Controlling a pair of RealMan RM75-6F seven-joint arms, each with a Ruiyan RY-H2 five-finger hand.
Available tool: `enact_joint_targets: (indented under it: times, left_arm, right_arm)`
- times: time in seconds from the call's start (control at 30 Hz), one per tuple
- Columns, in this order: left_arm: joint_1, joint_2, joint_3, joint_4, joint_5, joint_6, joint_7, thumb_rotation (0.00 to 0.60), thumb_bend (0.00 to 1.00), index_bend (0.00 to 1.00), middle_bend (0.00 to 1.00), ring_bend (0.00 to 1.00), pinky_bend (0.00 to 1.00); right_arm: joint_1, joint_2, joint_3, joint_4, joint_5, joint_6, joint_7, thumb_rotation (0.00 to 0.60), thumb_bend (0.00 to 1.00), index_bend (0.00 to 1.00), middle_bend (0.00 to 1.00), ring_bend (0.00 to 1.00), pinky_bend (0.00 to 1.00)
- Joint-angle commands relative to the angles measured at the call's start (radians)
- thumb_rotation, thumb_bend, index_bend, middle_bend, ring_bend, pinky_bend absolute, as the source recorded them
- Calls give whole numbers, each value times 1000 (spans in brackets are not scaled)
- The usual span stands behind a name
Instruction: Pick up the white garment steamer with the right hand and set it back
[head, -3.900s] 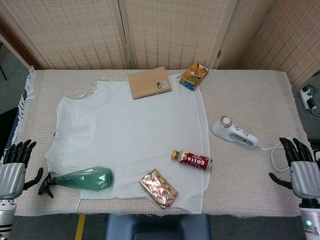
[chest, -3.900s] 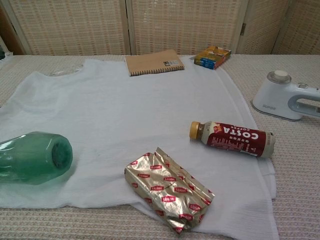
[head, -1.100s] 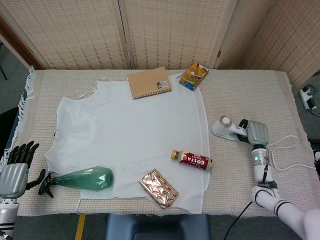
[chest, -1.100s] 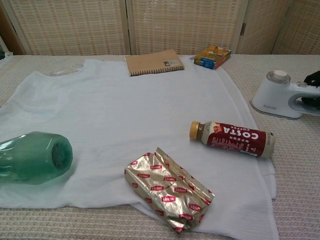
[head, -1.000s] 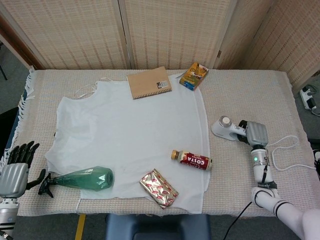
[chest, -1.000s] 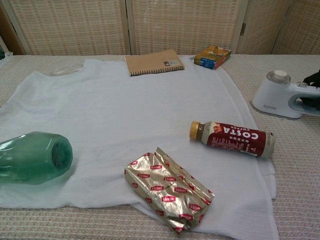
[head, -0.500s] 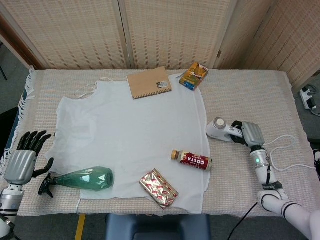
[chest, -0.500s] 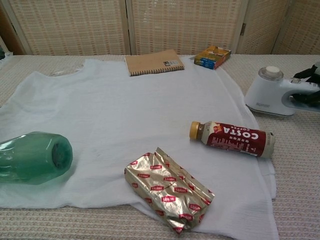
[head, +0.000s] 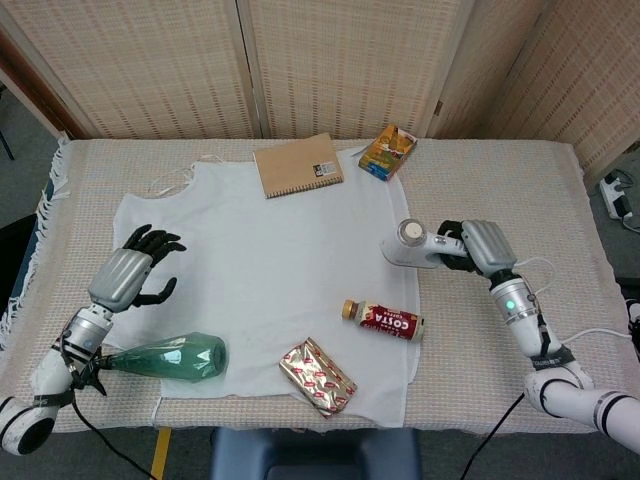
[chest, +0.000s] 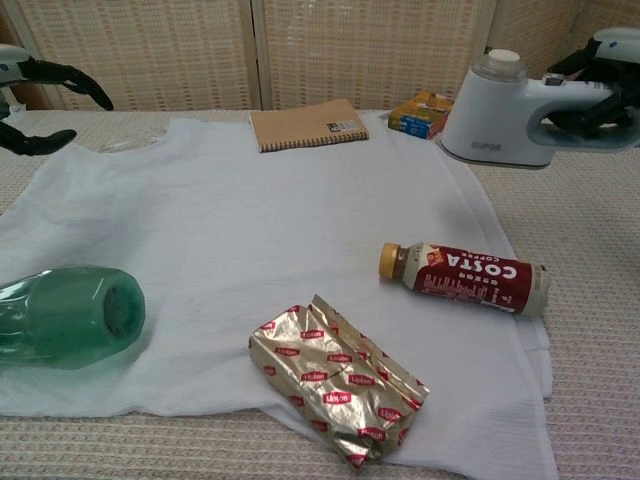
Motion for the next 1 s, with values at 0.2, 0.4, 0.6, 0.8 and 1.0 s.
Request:
enact_joint_targets:
  times: [0.2, 0.4, 0.6, 0.8, 1.0]
  left_arm:
    - [-221, -149, -25, 178, -237, -327, 64, 411, 480, 263, 169, 65, 0]
    - [-274, -195, 10, 223, -356, -401, 164, 394, 457, 217, 127, 15, 0]
    - [-310, -231, 56, 248, -456, -410, 269, 391, 445, 191, 104, 0, 0]
    - [-335, -263, 89, 273, -544, -421, 328, 394, 443, 174, 98, 0, 0]
    - [-353, -292, 116, 302, -609, -427, 352, 386, 437, 94, 97, 0, 0]
  right_arm:
    - [107, -105, 32, 43, 77, -61, -81, 600, 969, 765, 800, 783, 870]
    - [193, -222, 44, 148, 104, -107, -102, 600, 970, 763, 806, 788, 870]
    - [275, -336, 48, 272, 110, -145, -117, 600, 970, 763, 810, 791, 870]
    - [327, -427, 40, 372, 110, -177, -123, 600, 969, 763, 810, 792, 870]
    - [368, -524, 28, 492, 87, -196, -96, 600, 968, 762, 810, 792, 870]
